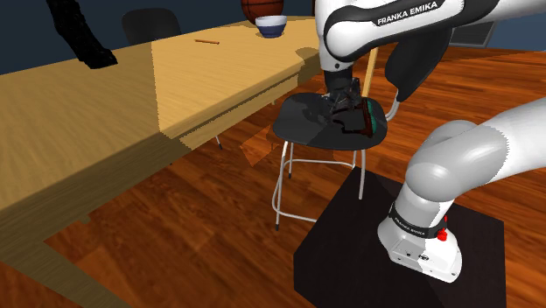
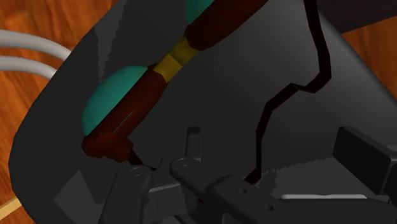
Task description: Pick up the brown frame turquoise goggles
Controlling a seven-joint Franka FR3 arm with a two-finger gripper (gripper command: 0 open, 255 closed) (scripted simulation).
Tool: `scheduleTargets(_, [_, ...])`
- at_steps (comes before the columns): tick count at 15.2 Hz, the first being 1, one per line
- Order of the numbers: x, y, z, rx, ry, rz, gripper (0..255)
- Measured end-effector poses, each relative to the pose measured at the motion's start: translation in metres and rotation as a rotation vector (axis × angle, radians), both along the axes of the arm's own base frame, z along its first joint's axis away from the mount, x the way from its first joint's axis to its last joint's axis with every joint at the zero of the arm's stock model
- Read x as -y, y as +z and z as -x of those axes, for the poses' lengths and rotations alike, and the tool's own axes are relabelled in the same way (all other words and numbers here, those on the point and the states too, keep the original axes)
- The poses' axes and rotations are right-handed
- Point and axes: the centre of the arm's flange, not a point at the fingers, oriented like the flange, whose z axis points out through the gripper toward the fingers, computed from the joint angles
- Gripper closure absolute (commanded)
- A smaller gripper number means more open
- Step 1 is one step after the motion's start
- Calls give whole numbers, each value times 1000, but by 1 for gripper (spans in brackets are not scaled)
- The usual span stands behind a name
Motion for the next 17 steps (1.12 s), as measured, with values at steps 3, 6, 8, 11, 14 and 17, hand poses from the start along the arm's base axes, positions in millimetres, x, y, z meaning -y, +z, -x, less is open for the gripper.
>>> scheduleTargets(3, [0, -12, 1, 1, -1, 0, 255])
scheduleTargets(6, [0, -14, 1, 1, -1, 1, 255])
scheduleTargets(8, [0, -14, 1, 2, -1, 1, 255])
scheduleTargets(11, [0, -14, 1, 2, -1, 1, 255])
scheduleTargets(14, [0, -12, 1, 1, -1, 1, 255])
scheduleTargets(17, [0, 2, 1, 1, -1, 1, 255])
